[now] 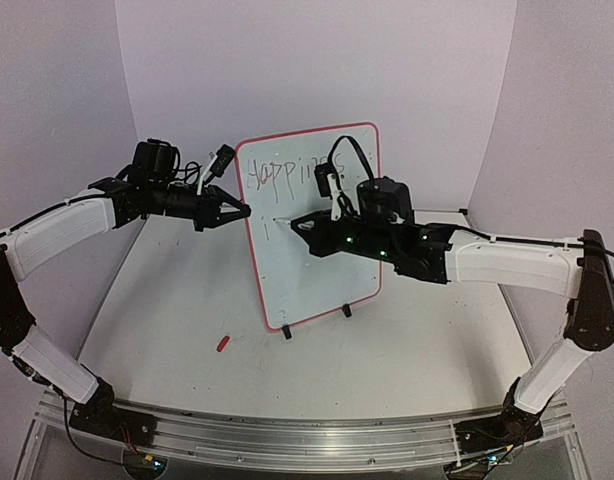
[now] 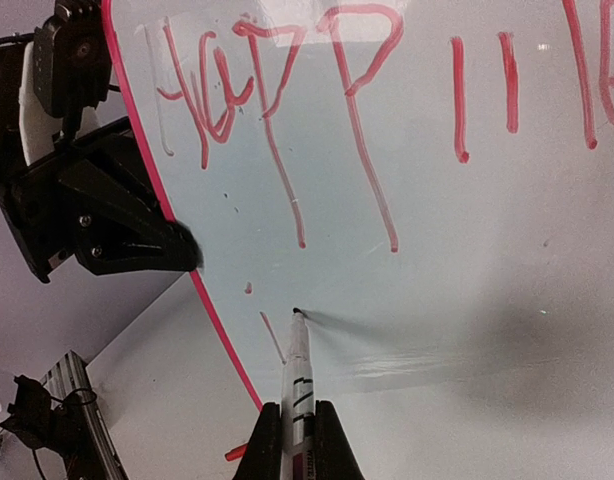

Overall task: Write a sentence on the whiteboard
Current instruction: Write on the whiteboard with the whiteboard.

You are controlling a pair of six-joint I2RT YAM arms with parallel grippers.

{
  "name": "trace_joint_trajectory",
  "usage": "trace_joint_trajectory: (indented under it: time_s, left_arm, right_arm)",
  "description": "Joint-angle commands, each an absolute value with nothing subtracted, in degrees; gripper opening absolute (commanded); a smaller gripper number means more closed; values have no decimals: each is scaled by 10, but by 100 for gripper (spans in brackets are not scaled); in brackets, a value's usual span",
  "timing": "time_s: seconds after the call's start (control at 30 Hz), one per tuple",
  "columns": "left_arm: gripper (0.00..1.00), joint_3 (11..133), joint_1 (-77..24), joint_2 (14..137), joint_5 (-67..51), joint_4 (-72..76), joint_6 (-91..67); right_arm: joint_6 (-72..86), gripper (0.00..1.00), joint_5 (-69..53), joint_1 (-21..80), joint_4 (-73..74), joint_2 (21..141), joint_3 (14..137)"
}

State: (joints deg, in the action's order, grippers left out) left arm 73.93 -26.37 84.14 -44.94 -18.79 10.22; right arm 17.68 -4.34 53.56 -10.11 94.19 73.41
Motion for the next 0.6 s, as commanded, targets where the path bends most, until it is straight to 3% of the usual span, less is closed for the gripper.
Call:
trace_joint_trajectory:
  time_s: [0.0,0.57]
  left_arm:
    - [0,725,-280,856,-436,-285,140]
    - [0,726,-280,855,-434,-286,140]
  right_arm:
    - [182,0,-19,535,-92,948,751]
    - [205,0,-24,535,-60,947,727]
